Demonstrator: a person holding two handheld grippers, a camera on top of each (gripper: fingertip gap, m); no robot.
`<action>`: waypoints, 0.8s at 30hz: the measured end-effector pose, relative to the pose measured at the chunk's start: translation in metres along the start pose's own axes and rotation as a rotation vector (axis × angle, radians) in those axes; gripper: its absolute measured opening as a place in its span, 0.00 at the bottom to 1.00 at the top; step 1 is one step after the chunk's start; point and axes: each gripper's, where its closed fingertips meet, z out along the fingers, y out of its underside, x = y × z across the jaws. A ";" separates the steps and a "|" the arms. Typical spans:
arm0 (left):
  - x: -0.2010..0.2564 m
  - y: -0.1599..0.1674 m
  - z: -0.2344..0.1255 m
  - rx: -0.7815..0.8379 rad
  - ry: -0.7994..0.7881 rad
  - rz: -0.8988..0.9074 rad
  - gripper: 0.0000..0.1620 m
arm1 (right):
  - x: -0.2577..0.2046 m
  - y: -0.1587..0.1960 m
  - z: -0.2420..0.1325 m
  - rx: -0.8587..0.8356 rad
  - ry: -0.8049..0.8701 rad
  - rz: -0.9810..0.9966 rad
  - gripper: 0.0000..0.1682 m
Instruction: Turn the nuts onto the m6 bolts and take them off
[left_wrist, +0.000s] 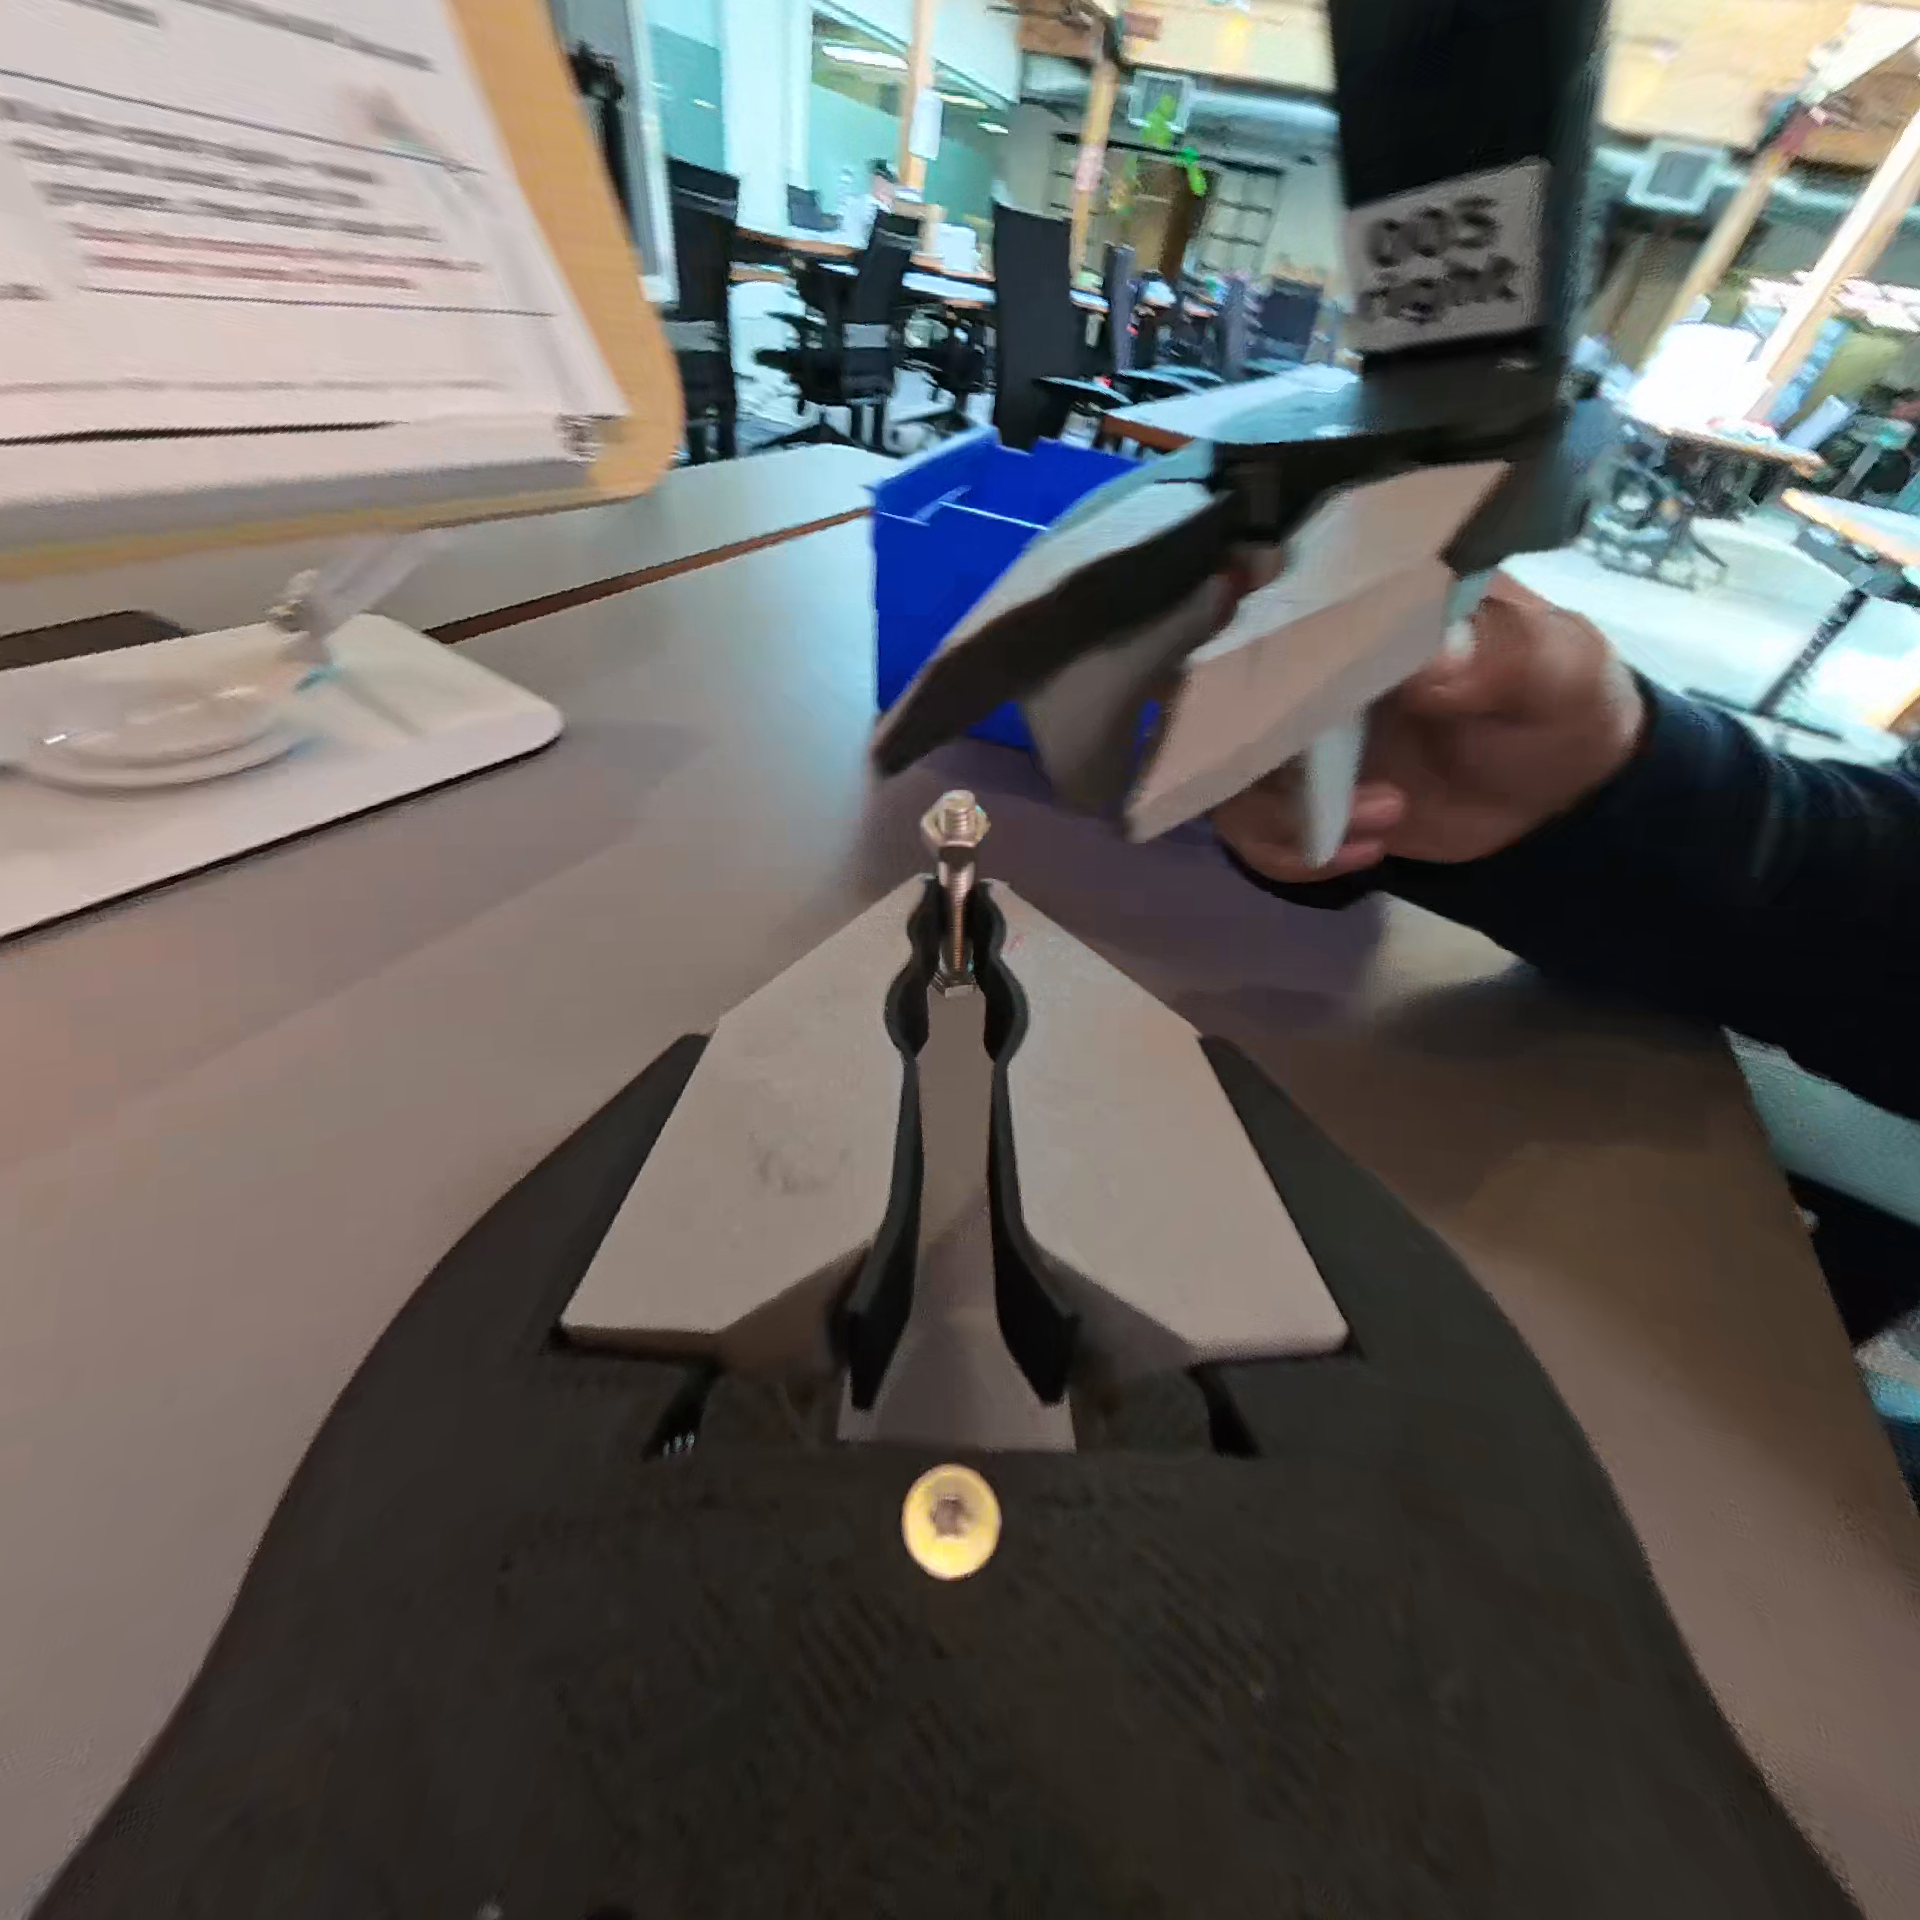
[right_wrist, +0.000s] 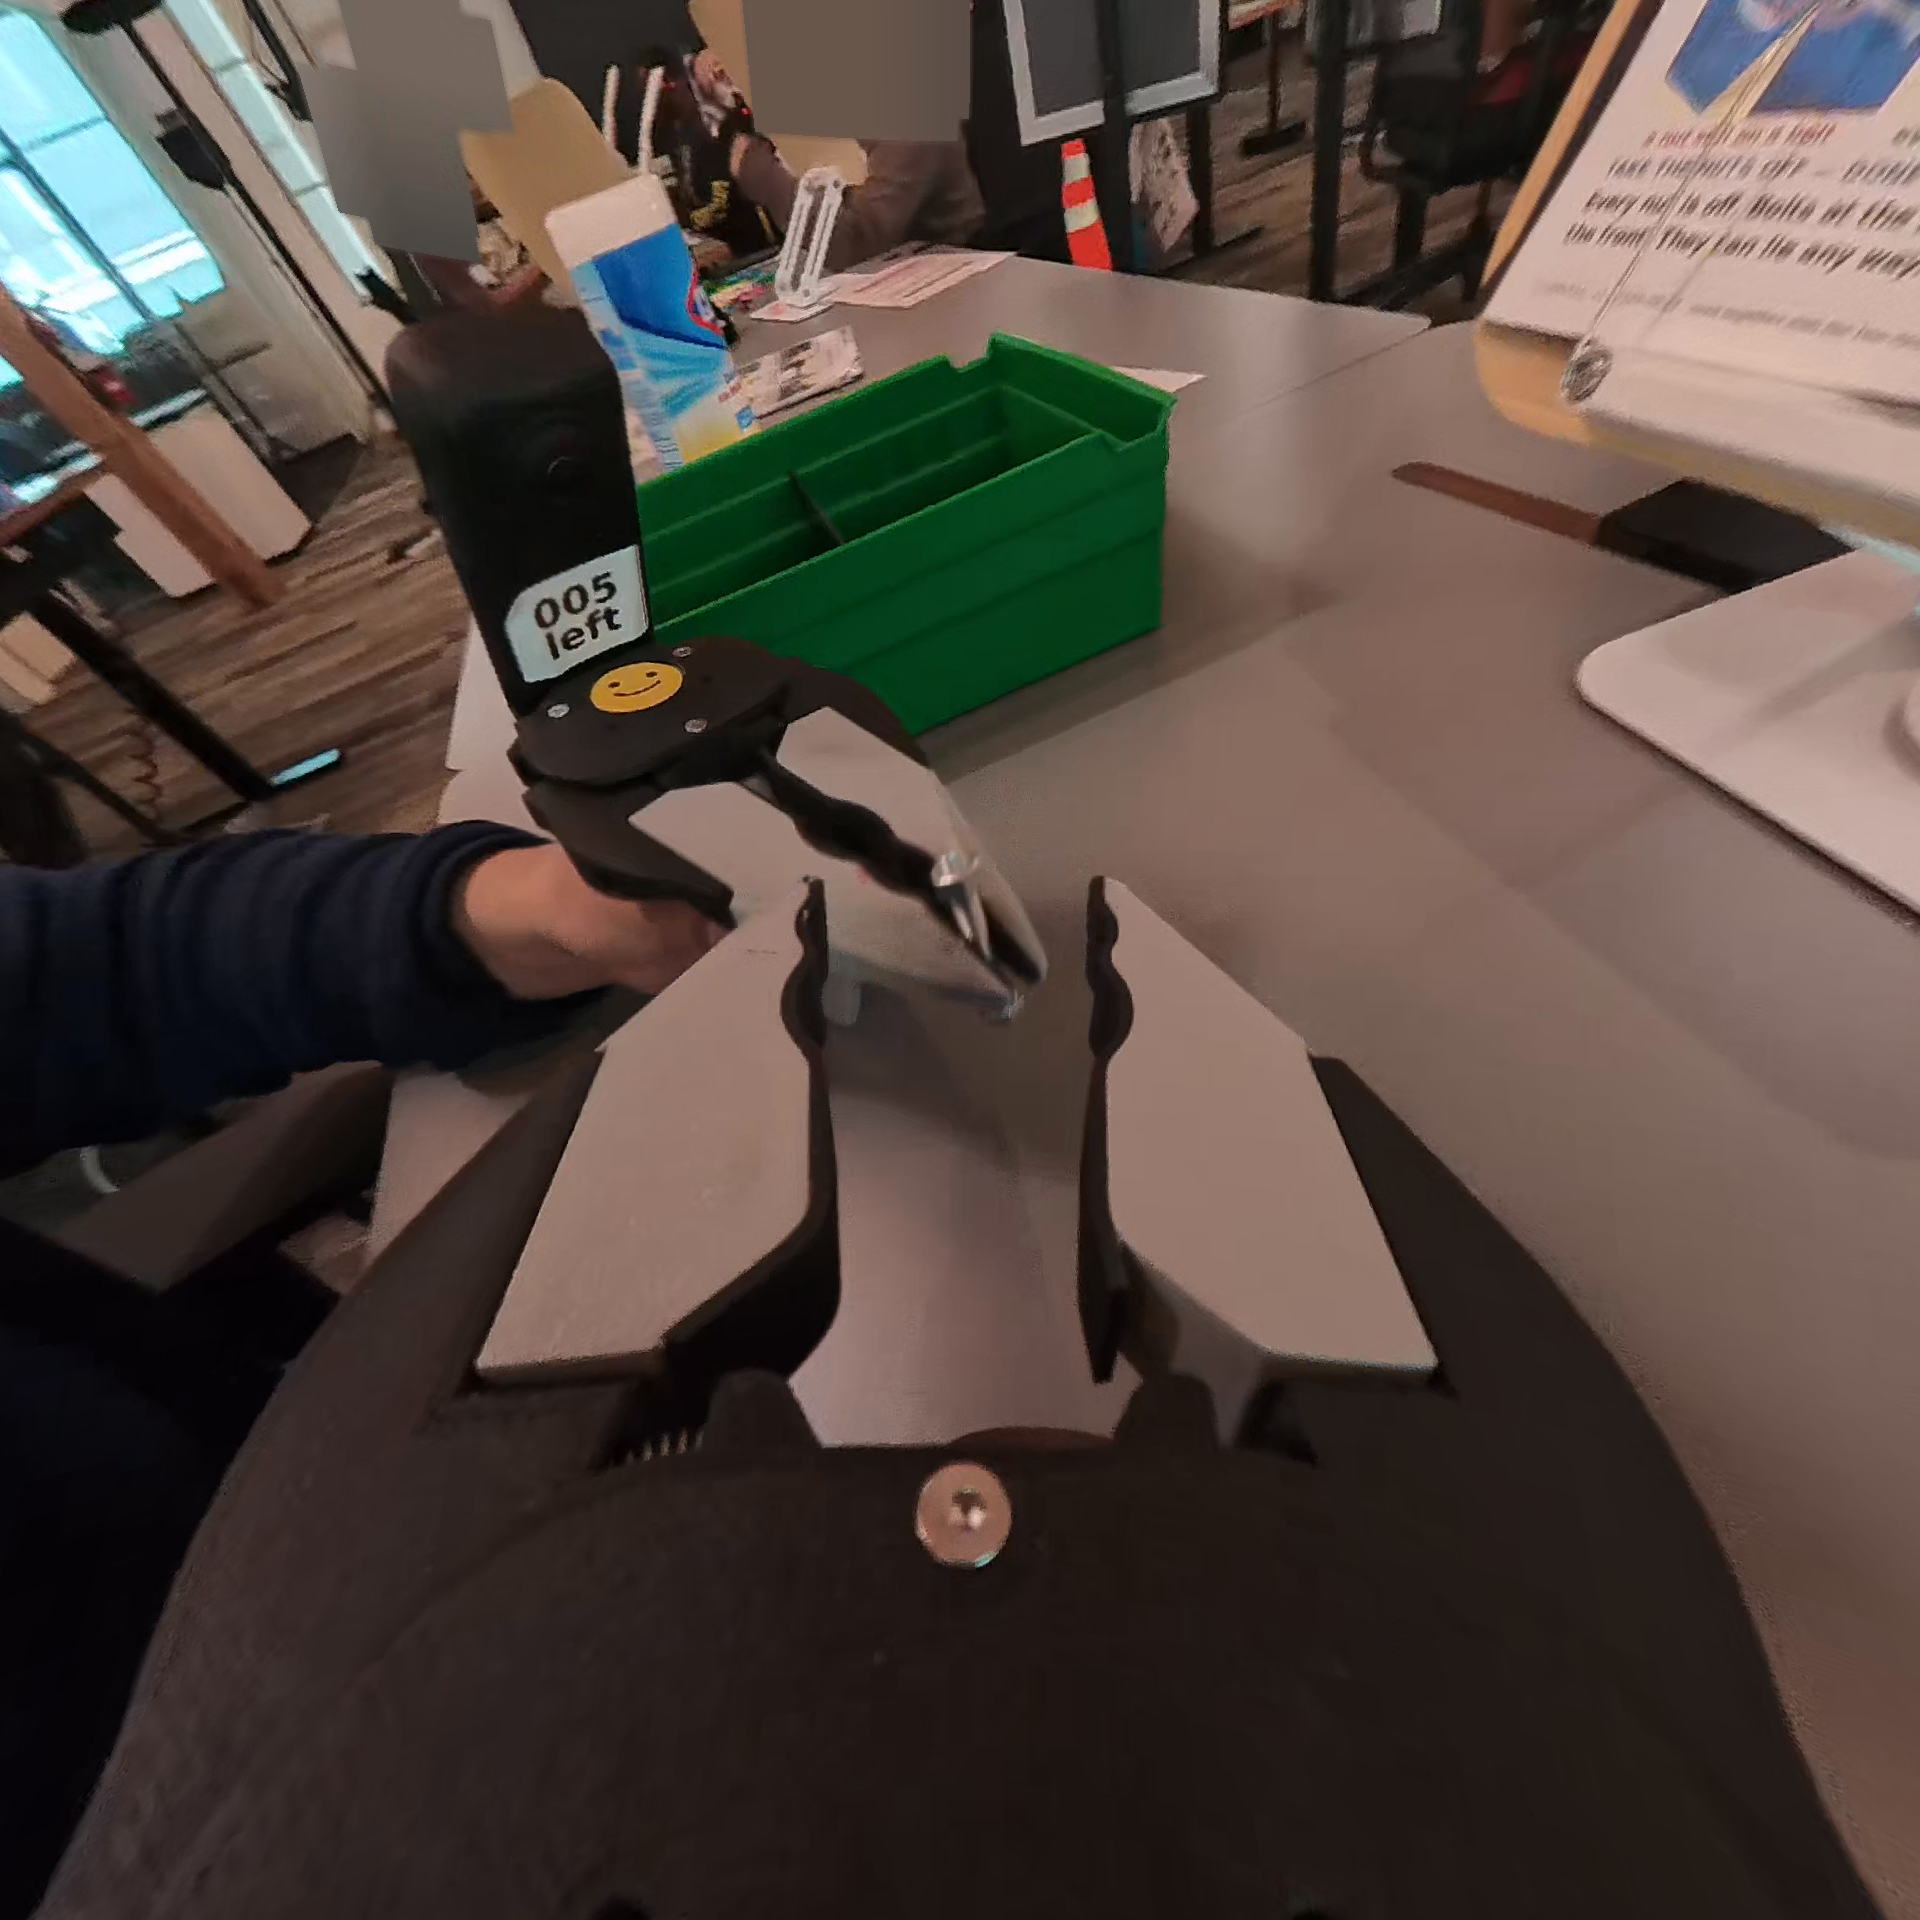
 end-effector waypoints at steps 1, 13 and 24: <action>0.006 0.003 0.003 -0.017 0.015 0.021 0.02 | -0.002 0.003 0.003 -0.008 -0.022 0.016 0.29; 0.018 -0.003 -0.001 -0.031 0.064 0.062 0.02 | -0.002 0.006 0.007 -0.012 0.002 0.004 0.30; -0.034 -0.004 -0.015 0.016 -0.093 -0.137 0.02 | -0.015 0.000 0.001 0.001 -0.055 -0.004 0.29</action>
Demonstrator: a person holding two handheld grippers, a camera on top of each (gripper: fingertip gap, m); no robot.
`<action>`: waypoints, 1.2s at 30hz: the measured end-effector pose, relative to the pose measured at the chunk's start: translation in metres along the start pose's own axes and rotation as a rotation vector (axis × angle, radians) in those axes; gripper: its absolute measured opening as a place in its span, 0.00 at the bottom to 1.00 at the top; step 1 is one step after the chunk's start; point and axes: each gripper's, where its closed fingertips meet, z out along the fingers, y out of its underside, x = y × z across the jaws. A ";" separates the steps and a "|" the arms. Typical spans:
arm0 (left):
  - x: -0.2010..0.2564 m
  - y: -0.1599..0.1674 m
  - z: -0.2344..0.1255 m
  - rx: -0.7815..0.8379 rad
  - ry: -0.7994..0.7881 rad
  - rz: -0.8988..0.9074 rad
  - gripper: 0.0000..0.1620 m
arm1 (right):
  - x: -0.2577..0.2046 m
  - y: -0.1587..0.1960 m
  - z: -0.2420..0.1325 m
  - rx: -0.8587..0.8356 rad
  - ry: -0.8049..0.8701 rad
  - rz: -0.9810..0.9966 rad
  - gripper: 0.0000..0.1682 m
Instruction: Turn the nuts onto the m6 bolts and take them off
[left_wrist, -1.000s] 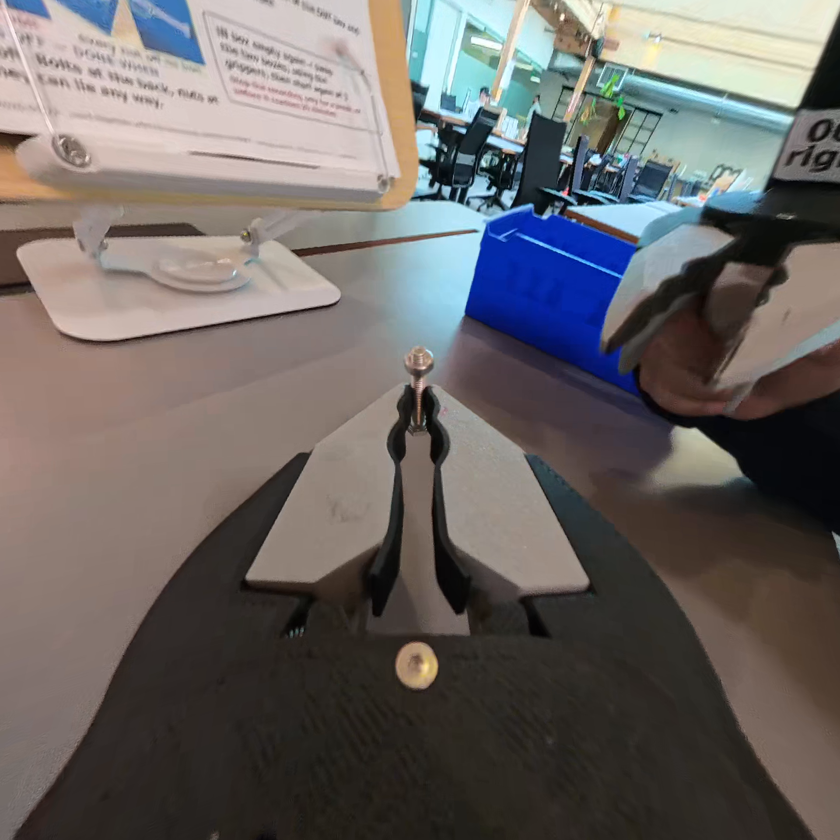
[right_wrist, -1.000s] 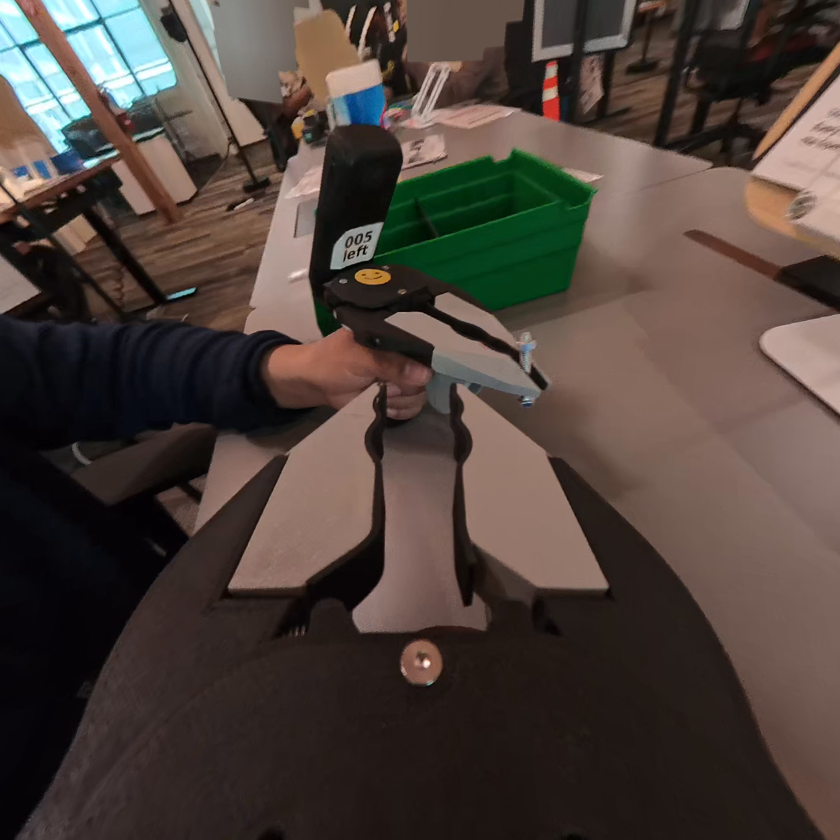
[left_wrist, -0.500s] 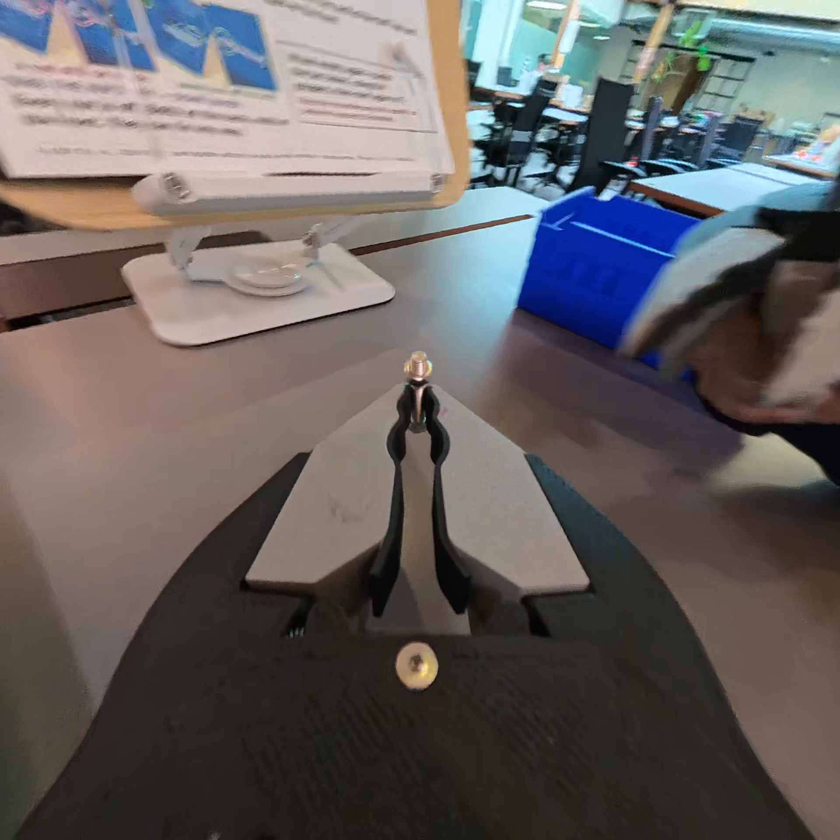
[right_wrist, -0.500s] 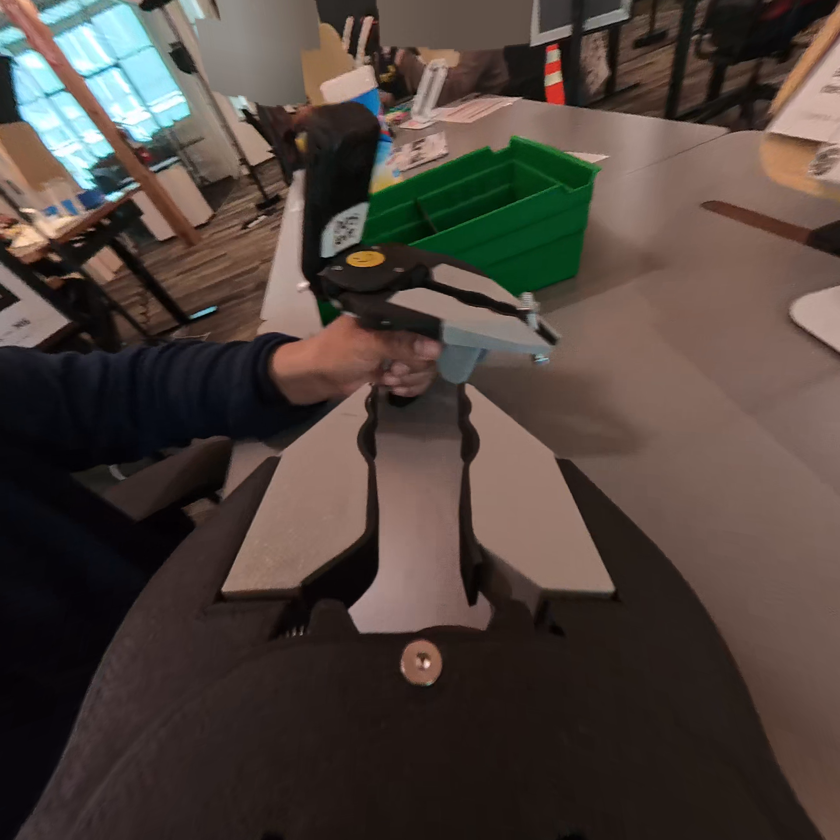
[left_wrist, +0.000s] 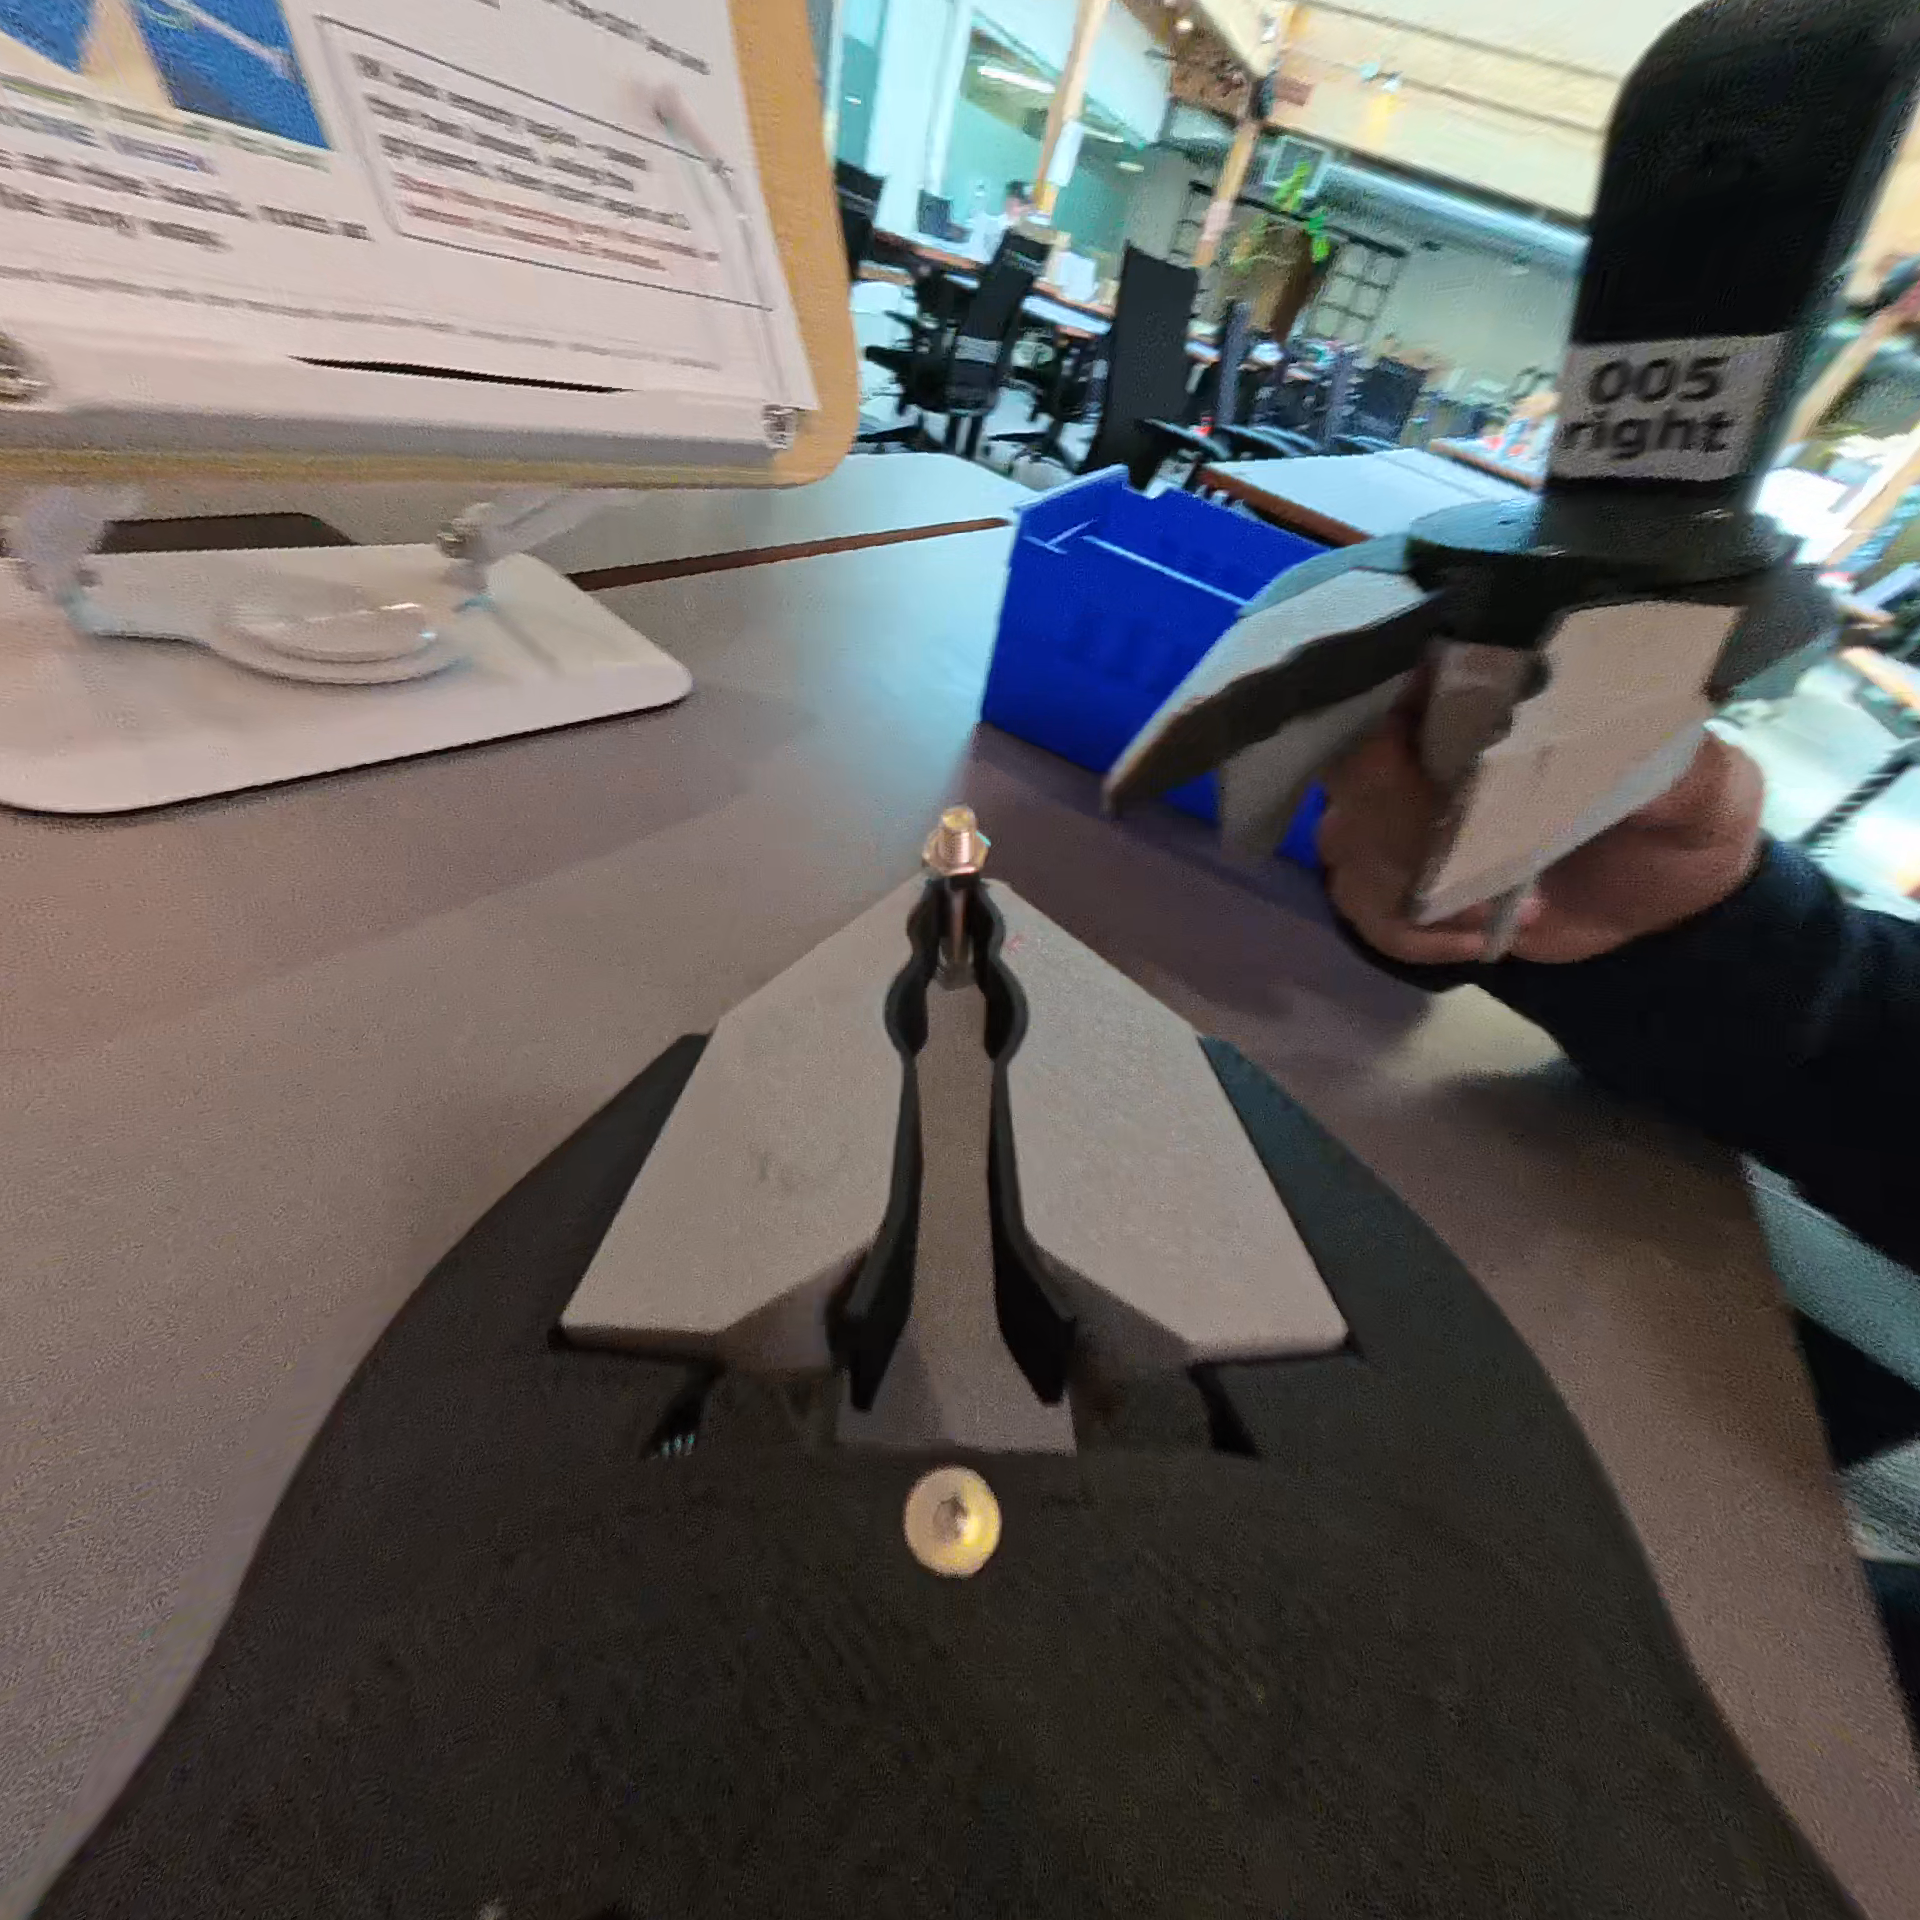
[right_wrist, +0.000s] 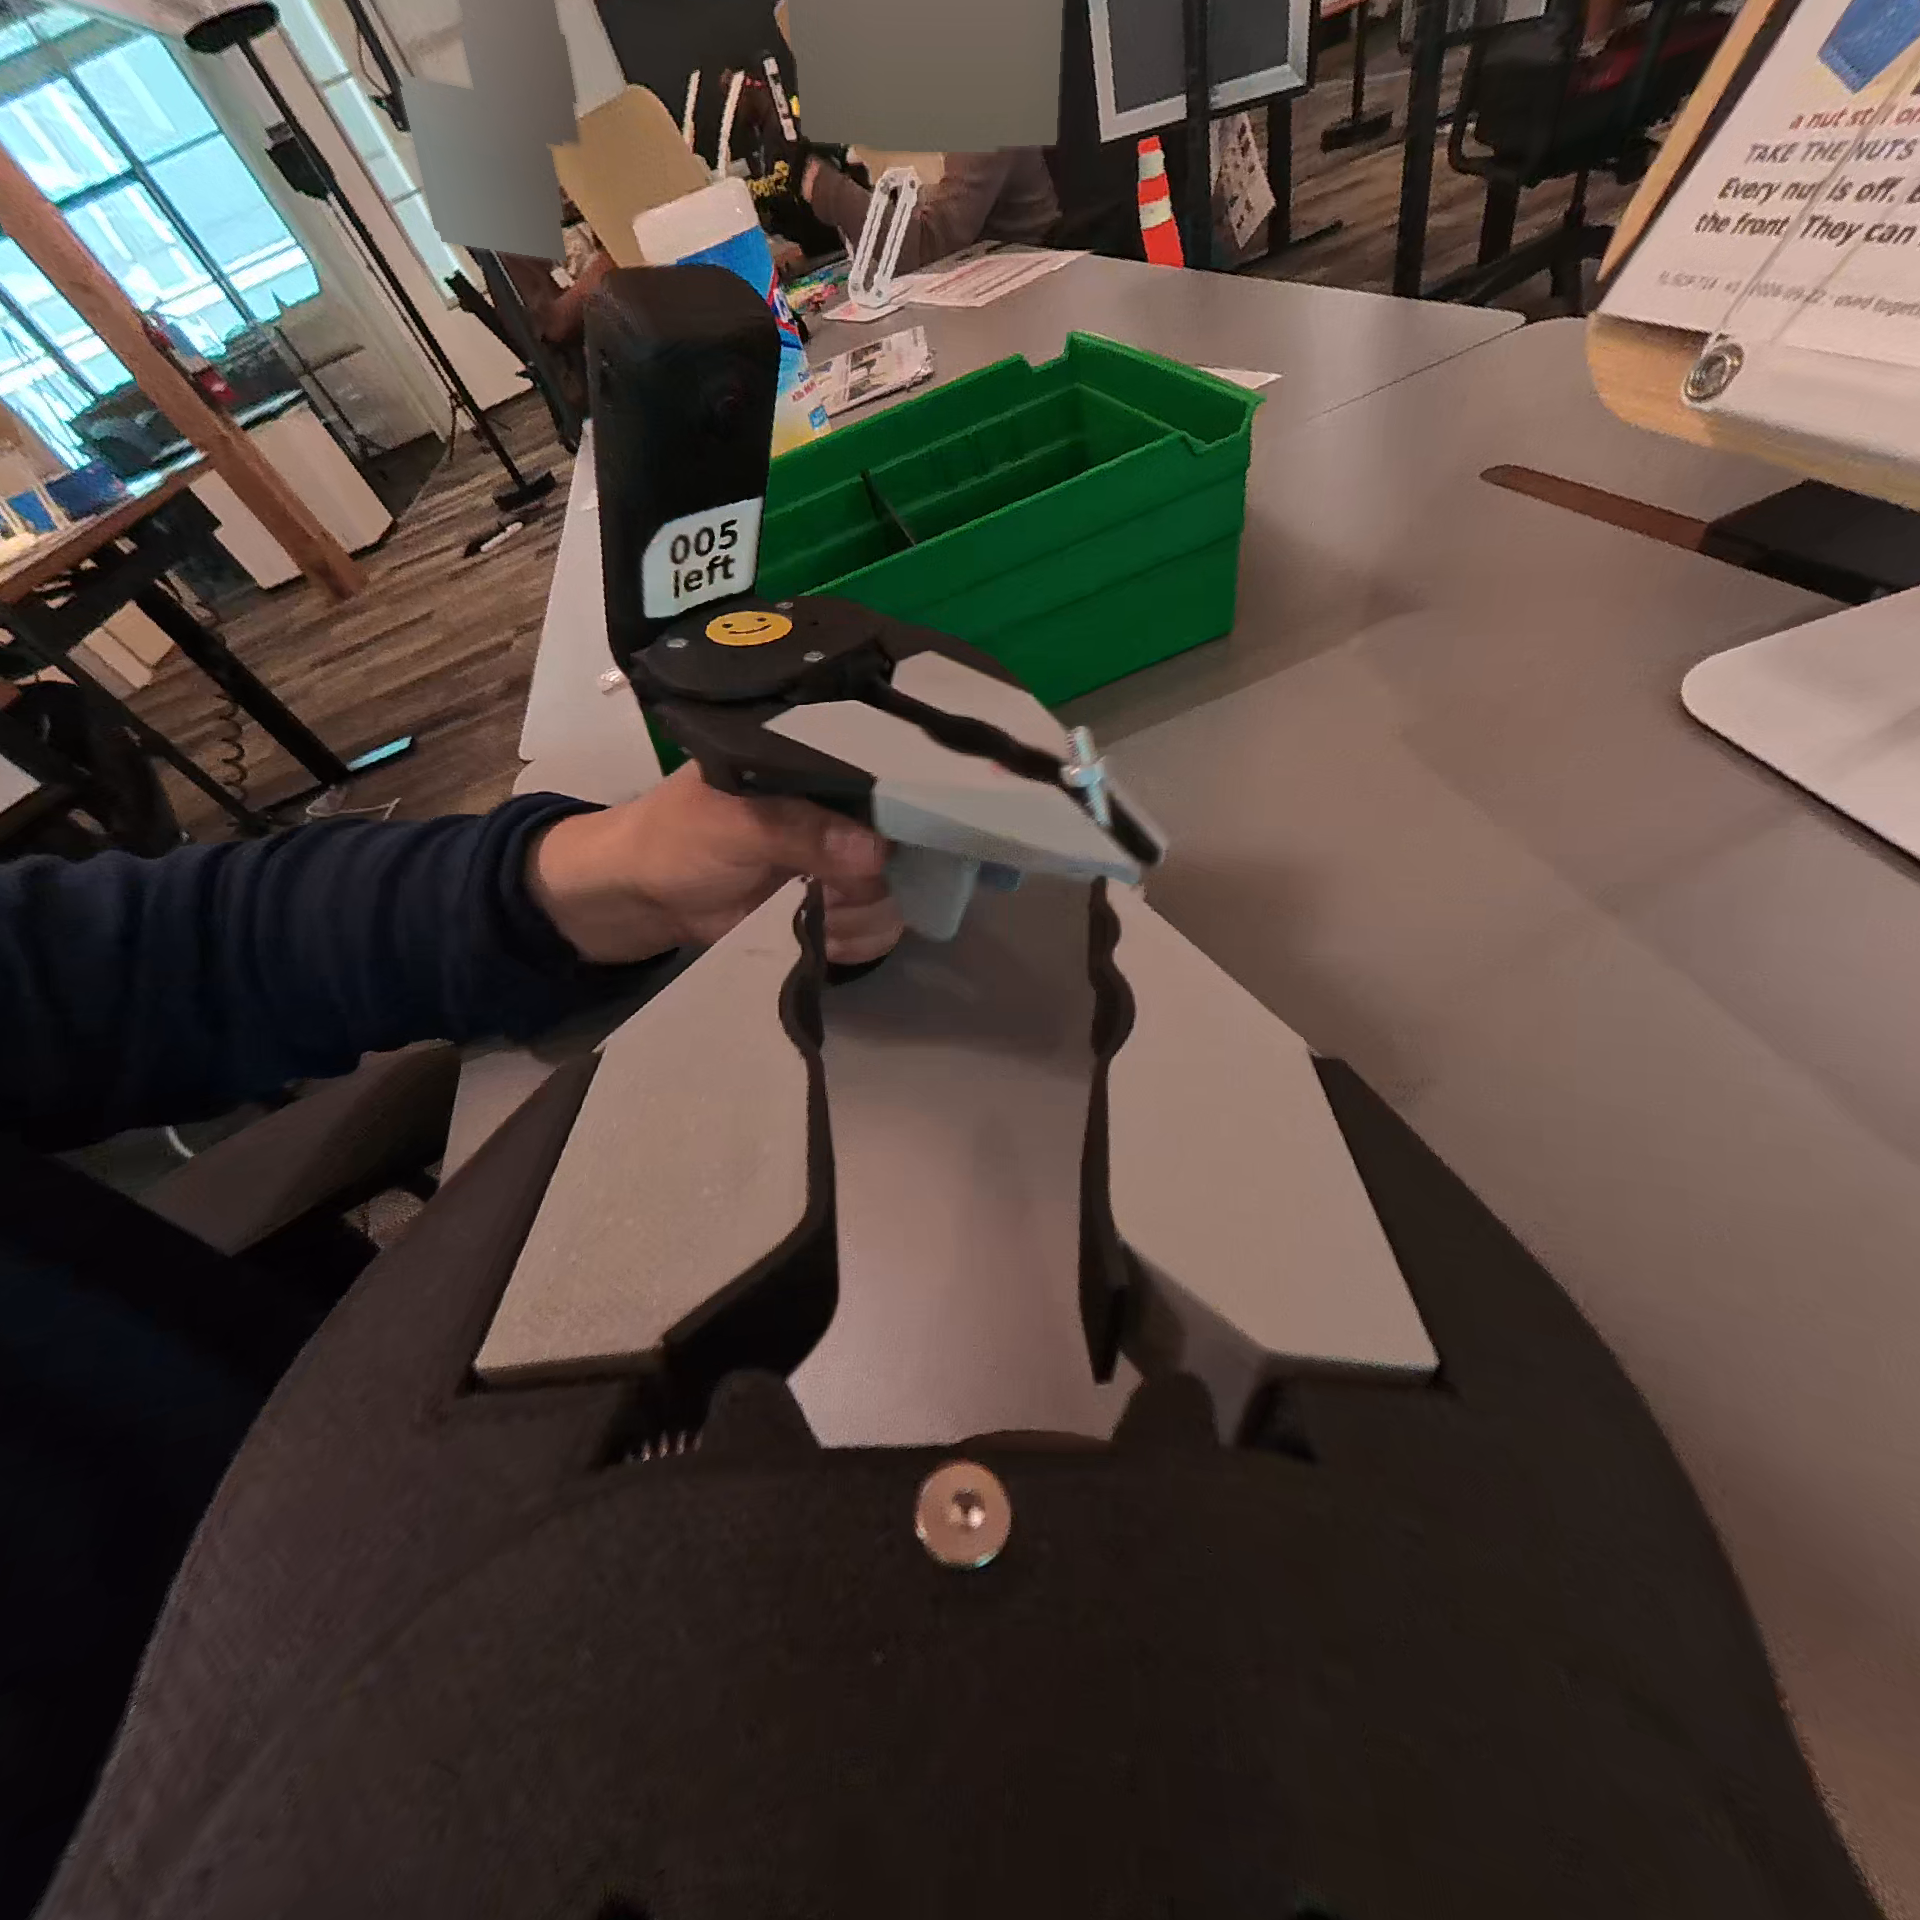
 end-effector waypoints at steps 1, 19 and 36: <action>0.013 0.000 0.003 0.002 0.061 -0.025 0.02 | 0.002 0.002 0.002 -0.003 0.008 0.007 0.30; 0.024 0.018 0.010 -0.077 0.147 -0.103 0.02 | 0.011 0.011 0.004 -0.020 -0.017 0.045 0.31; 0.038 0.041 0.019 -0.208 0.137 0.032 0.05 | 0.021 0.022 0.005 -0.069 0.057 0.001 0.01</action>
